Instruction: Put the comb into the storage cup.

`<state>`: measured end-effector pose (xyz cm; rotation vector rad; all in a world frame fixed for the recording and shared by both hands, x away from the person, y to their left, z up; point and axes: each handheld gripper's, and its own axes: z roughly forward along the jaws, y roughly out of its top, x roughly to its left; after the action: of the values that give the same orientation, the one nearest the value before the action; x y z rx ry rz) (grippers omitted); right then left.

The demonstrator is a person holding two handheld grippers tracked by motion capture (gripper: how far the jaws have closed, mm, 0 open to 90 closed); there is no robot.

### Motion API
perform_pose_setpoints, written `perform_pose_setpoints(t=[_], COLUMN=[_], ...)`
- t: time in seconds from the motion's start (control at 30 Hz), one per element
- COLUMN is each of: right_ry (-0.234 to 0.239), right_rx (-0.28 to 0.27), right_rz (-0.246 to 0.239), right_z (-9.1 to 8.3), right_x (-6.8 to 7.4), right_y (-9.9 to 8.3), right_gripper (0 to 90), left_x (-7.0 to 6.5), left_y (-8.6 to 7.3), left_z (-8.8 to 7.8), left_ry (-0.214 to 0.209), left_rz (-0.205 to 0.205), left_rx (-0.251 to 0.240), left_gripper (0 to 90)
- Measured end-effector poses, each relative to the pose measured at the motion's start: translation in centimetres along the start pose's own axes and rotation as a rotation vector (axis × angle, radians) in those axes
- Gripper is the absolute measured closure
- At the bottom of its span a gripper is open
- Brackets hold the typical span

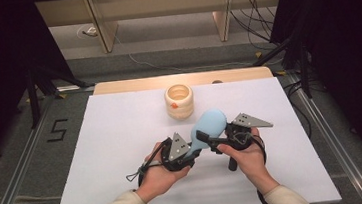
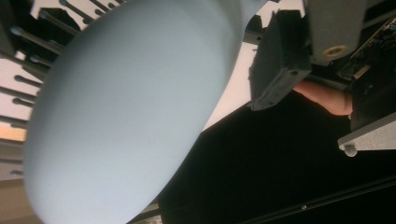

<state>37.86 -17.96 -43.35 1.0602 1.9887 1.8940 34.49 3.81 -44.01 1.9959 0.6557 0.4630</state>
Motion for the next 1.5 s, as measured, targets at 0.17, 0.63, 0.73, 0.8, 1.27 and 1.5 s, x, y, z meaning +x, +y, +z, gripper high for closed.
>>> perform_pose_setpoints(t=[0.17, 0.63, 0.73, 0.8, 1.27, 1.5], right_ry=[-0.009, 0.048, 0.061, 0.070, 0.076, 0.048], right_rx=[-0.007, -0.033, -0.025, -0.011, 0.001, -0.003], right_rz=[0.002, 0.035, 0.037, 0.022, -0.014, -0.060], right_z=[0.0, 0.3, 0.3, 0.3, 0.1, -0.4], right_x=[-0.1, 0.0, 0.0, 0.3, 0.8, 0.7], right_y=[0.0, 0.3, 0.5, 0.8, 1.6, 2.3], right_gripper=[30.8, 43.8, 45.6, 47.7, 50.7, 50.8], left_x=[0.1, 0.3, 0.3, 0.3, 1.0, 2.1], left_y=[0.0, 0.0, -0.1, -0.1, 0.0, -0.8], left_z=[-0.1, 0.0, 0.0, 0.1, -0.3, -1.3], left_ry=[0.004, 0.004, 0.005, 0.009, -0.015, -0.029], left_rz=[-0.002, -0.024, -0.028, -0.026, -0.062, -0.067], left_rx=[-0.005, -0.031, -0.038, -0.048, -0.075, -0.045], left_gripper=[69.5, 69.3, 69.3, 69.1, 49.8, 24.4])
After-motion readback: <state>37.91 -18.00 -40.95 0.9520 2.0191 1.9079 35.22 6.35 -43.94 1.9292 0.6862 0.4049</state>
